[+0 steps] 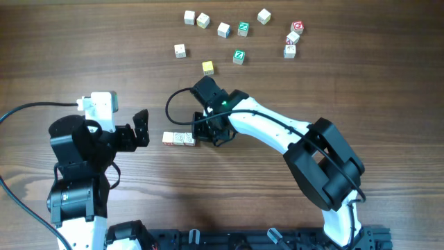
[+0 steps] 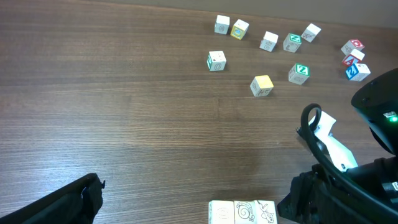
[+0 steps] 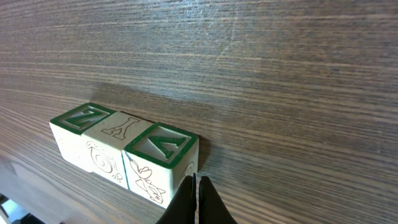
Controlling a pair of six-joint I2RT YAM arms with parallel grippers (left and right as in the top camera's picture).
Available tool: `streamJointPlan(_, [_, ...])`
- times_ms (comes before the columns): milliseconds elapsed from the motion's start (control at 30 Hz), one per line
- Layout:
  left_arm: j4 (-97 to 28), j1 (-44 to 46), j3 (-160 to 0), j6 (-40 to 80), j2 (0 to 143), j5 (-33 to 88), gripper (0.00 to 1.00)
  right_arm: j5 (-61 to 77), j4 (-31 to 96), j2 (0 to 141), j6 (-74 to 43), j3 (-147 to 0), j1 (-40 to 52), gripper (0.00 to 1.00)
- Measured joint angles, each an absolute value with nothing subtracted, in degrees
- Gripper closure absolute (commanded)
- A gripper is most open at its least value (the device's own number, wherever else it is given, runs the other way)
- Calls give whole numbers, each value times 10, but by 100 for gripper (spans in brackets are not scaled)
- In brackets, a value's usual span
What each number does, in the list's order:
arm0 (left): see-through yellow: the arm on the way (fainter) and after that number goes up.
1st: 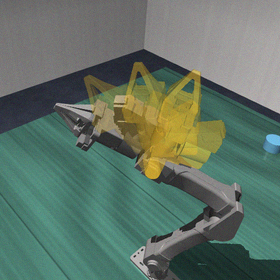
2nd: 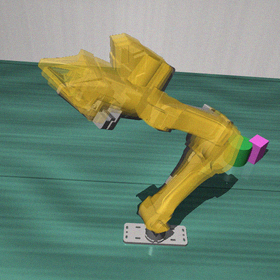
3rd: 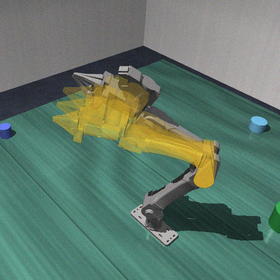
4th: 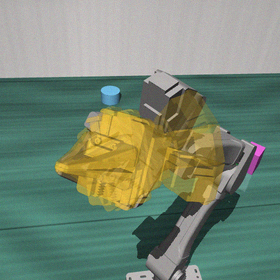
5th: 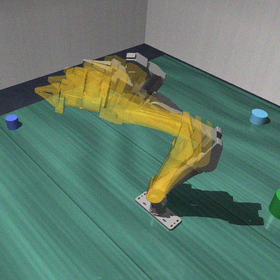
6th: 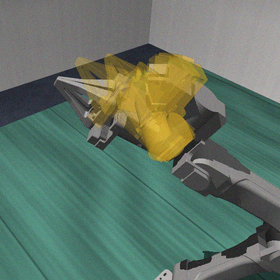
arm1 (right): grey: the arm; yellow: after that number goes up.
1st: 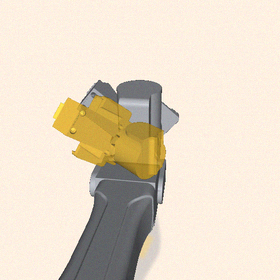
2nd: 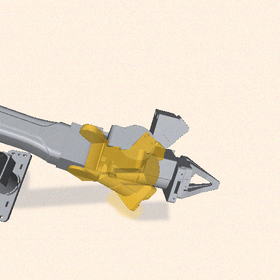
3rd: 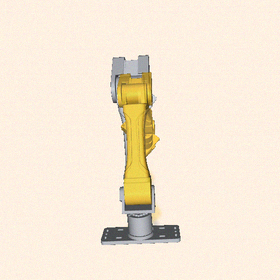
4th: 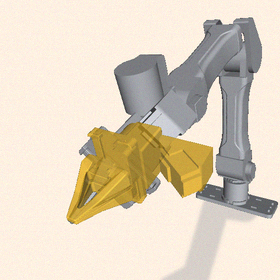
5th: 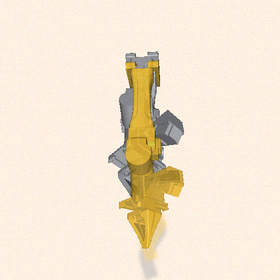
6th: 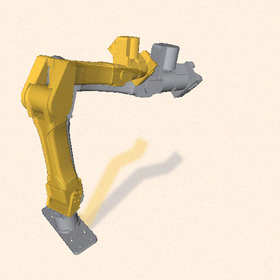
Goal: Form a horizontal line
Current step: 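Hold the right gripper against the right end block of the row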
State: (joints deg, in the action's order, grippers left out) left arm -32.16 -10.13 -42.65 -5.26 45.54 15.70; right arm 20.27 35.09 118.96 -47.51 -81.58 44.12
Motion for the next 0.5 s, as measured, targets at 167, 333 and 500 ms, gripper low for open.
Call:
streamJointPlan(167, [-322, -101, -426, -53, 455, 157, 0, 203, 350, 1190, -477, -816, 442, 95])
streamJointPlan(333, [-322, -101, -427, -53, 455, 157, 0, 203, 337, 1190, -482, -812, 442, 95])
streamJointPlan(500, [-322, -101, -427, -53, 455, 157, 0, 200, 335, 1190, -485, -810, 442, 95])
